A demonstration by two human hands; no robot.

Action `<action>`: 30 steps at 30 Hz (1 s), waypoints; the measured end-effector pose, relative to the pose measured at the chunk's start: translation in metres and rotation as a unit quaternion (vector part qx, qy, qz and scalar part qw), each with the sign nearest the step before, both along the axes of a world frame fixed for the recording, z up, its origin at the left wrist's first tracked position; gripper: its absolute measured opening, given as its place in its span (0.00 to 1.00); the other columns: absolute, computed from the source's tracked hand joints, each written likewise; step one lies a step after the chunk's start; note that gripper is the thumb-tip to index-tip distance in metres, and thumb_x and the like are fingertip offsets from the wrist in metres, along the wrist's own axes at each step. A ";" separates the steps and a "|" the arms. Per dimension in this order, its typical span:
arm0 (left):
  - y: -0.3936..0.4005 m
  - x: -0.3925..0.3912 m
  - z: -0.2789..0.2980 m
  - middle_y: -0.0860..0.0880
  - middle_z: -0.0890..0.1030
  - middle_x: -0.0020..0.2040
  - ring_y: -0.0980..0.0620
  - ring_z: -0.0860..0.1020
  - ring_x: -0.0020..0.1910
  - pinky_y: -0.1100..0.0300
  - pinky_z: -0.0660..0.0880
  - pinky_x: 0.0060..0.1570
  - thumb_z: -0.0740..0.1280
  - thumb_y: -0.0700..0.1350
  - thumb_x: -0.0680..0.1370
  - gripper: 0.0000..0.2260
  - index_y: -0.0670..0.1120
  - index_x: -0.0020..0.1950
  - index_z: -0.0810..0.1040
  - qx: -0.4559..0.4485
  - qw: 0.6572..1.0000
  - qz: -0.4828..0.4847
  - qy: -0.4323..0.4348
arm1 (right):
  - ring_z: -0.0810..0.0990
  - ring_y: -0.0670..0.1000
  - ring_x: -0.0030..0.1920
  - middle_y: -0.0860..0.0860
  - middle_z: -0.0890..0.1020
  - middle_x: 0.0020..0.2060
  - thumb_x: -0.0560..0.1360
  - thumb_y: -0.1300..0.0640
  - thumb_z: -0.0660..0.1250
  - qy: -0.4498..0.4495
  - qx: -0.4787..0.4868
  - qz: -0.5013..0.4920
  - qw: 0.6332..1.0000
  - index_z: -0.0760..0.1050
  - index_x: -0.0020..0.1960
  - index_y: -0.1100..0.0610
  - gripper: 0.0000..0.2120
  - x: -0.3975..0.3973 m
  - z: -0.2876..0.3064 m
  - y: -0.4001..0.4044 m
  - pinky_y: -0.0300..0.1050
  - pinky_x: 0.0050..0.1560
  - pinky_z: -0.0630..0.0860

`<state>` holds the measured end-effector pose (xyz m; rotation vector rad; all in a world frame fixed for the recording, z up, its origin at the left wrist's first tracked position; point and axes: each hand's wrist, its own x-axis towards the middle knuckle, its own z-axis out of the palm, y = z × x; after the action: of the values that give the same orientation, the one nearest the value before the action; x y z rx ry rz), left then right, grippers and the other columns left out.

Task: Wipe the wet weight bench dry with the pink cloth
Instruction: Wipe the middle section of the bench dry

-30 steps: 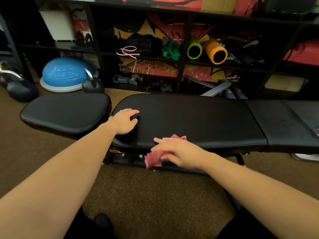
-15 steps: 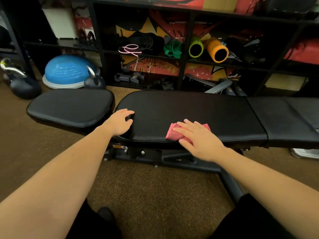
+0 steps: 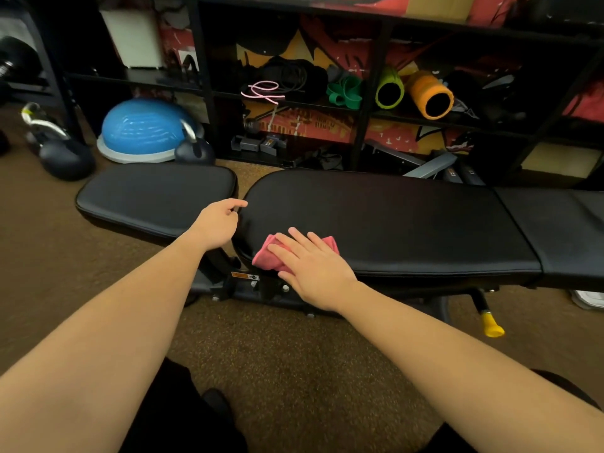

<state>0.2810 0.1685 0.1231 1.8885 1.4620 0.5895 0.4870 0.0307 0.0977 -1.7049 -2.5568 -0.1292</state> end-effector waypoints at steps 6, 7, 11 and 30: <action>0.002 -0.005 -0.003 0.50 0.73 0.72 0.50 0.70 0.71 0.58 0.65 0.67 0.65 0.46 0.82 0.17 0.53 0.71 0.75 0.018 0.992 -0.098 0.077 | 0.55 0.55 0.80 0.49 0.62 0.79 0.83 0.53 0.60 -0.006 -0.019 0.154 0.988 0.65 0.77 0.48 0.22 -0.021 -0.004 0.026 0.54 0.79 0.51; 0.001 -0.003 -0.003 0.50 0.72 0.73 0.50 0.70 0.70 0.58 0.64 0.66 0.66 0.47 0.81 0.17 0.53 0.71 0.75 0.029 0.988 -0.120 0.098 | 0.56 0.54 0.80 0.48 0.65 0.78 0.83 0.55 0.61 0.011 -0.038 0.183 0.982 0.69 0.75 0.48 0.21 -0.019 -0.002 0.027 0.53 0.79 0.50; 0.005 0.003 0.000 0.50 0.69 0.74 0.50 0.70 0.68 0.56 0.66 0.67 0.66 0.48 0.82 0.18 0.54 0.72 0.73 0.040 0.974 -0.153 0.164 | 0.69 0.53 0.74 0.50 0.80 0.66 0.80 0.62 0.66 0.125 -0.073 0.218 0.965 0.77 0.67 0.53 0.16 -0.006 0.007 0.010 0.55 0.77 0.62; -0.058 0.158 0.019 0.54 0.55 0.81 0.45 0.57 0.79 0.34 0.59 0.72 0.60 0.68 0.78 0.29 0.66 0.77 0.60 0.031 0.933 -0.248 0.258 | 0.69 0.51 0.73 0.48 0.73 0.73 0.83 0.51 0.63 0.114 -0.006 -0.255 0.960 0.72 0.74 0.51 0.20 0.278 0.054 -0.110 0.39 0.72 0.57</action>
<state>0.4394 0.1102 0.1424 2.4668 1.1806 -0.1143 0.7649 -0.0793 0.1512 -2.1991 -1.9163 0.0581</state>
